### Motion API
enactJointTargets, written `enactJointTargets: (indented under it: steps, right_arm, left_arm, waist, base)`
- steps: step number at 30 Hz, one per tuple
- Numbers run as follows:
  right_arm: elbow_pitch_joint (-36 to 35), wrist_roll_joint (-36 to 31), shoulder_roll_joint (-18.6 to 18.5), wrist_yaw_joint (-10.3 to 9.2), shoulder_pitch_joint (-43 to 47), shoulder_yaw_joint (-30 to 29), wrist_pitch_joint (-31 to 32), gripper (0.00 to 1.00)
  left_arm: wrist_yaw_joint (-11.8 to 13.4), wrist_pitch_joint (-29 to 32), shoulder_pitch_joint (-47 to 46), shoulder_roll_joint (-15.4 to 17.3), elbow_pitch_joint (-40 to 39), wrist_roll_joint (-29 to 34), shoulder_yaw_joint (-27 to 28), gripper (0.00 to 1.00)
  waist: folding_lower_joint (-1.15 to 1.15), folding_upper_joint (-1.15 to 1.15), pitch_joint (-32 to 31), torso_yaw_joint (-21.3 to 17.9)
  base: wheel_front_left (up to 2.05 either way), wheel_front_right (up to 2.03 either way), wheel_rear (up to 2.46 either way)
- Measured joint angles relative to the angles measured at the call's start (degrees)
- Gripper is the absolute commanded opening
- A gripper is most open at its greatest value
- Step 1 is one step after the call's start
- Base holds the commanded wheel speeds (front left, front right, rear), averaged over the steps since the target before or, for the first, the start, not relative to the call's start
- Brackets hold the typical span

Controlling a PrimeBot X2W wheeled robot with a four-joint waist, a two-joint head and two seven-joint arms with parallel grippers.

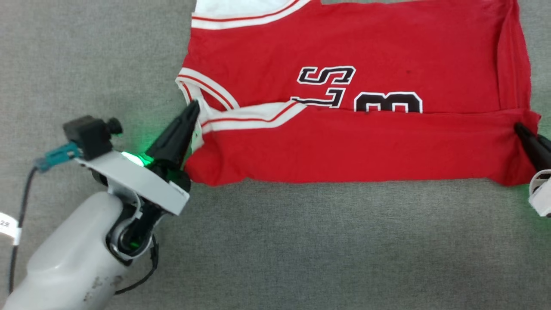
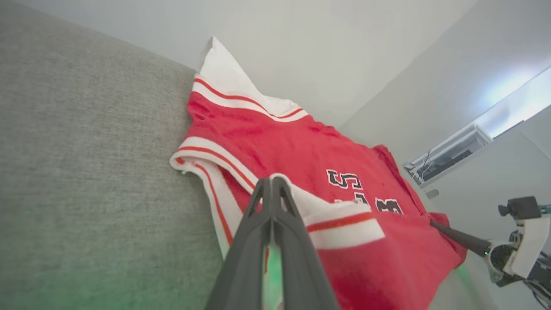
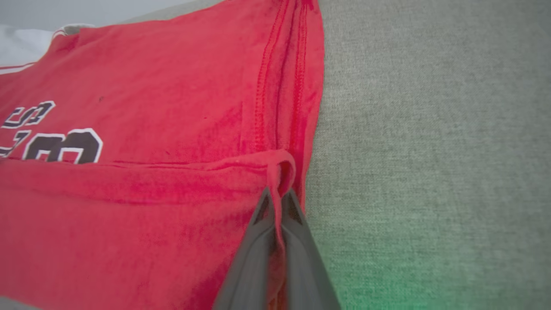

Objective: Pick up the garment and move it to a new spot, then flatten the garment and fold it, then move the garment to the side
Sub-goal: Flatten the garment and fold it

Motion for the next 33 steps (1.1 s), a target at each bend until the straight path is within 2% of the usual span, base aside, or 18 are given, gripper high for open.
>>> enactJointTargets:
  steps: [1, 2, 3, 4, 5, 6, 7, 13, 18, 21, 24, 29, 33]
  right_arm:
    - [0.44, -0.02, -0.15, 0.0, -0.12, 0.74, -0.42, 0.0]
    - [0.97, -0.12, -0.33, 0.0, -0.26, 1.23, -1.0, 0.04]
    - [1.37, -0.25, -0.44, 0.0, -0.42, 1.7, -1.62, 0.15]
    - [1.83, -0.26, -0.52, 0.0, -0.44, 2.2, -2.14, 0.31]
    - [2.2, -0.3, -0.54, 0.0, -0.41, 2.7, -2.82, 0.46]
    - [2.54, -0.38, -0.57, 0.0, -0.38, 2.97, -3.49, 0.86]
    - [2.79, -0.38, -0.68, 0.0, -0.37, 3.18, -4.08, 1.0]
    - [3.23, 0.1, -1.21, 0.0, 1.16, 4.03, -6.32, 1.0]
    - [2.29, 0.46, -1.57, 0.0, 2.98, 4.12, -7.06, 1.0]
    - [1.7, 0.49, -1.7, 0.0, 3.92, 3.63, -7.1, 1.0]
    - [1.27, 0.49, -1.72, 0.0, 4.62, 3.05, -6.95, 1.0]
    - [0.33, 0.48, -1.24, 0.0, 5.21, 2.65, -6.37, 1.0]
    - [-0.42, 0.44, -0.71, 0.0, 4.95, 3.01, -6.05, 1.0]
  left_arm:
    - [0.0, 0.0, -0.24, 0.05, 0.97, 1.31, -0.76, 0.44]
    - [0.0, -0.01, -0.36, -0.07, 1.82, 2.3, -1.26, 0.64]
    - [0.0, 0.0, -0.41, -0.04, 2.46, 2.92, -1.63, 0.91]
    - [0.0, -0.01, -0.38, 0.01, 3.03, 3.12, -1.96, 1.0]
    - [0.0, 0.0, -0.36, 0.2, 3.68, 3.27, -2.37, 1.0]
    - [0.0, 0.0, -0.36, 0.64, 4.38, 3.99, -2.72, 1.0]
    - [0.01, 0.0, -0.28, 1.22, 5.24, 4.76, -2.9, 1.0]
    - [0.03, 0.33, -0.49, 5.02, 9.66, 7.66, -4.63, 1.0]
    - [0.68, 6.27, -2.68, 9.73, 9.49, 9.67, -6.13, 1.0]
    - [1.27, 12.48, -4.2, 11.5, 5.48, 7.93, -6.21, 1.0]
    - [2.12, 22.85, -4.86, 12.25, -0.04, 3.02, -7.36, 1.0]
    - [5.19, 39.65, -6.15, 13.52, -8.15, -5.36, -9.58, 1.0]
    - [7.76, 47.34, -7.73, 13.63, -10.22, -9.85, -10.0, 1.0]
  waist:
    - [0.0, 0.0, -0.25, -0.04]
    - [0.0, 0.0, -0.55, -0.08]
    - [0.0, 0.0, -0.87, -0.11]
    - [0.0, 0.0, -1.23, -0.15]
    - [0.0, 0.0, -1.64, -0.19]
    - [0.0, 0.0, -2.08, -0.21]
    - [0.0, 0.0, -2.54, -0.24]
    - [0.0, 0.0, -5.9, -0.18]
    - [0.0, 0.0, -8.88, 0.01]
    - [0.0, 0.0, -10.4, 0.24]
    - [0.0, 0.0, -11.5, 0.68]
    - [0.0, 0.0, -11.87, 1.44]
    - [0.0, 0.0, -11.08, 1.05]
  base:
    - [0.0, 0.0, 0.0]
    - [0.0, 0.0, 0.0]
    - [0.0, 0.0, 0.0]
    - [0.0, 0.0, 0.0]
    - [0.0, 0.0, 0.0]
    - [0.0, 0.0, 0.0]
    - [0.0, 0.0, 0.0]
    - [0.0, 0.0, 0.0]
    - [0.0, 0.0, 0.0]
    - [0.0, 0.0, 0.0]
    - [0.0, 0.0, 0.0]
    - [0.0, 0.0, 0.0]
    - [0.0, 0.0, 0.0]
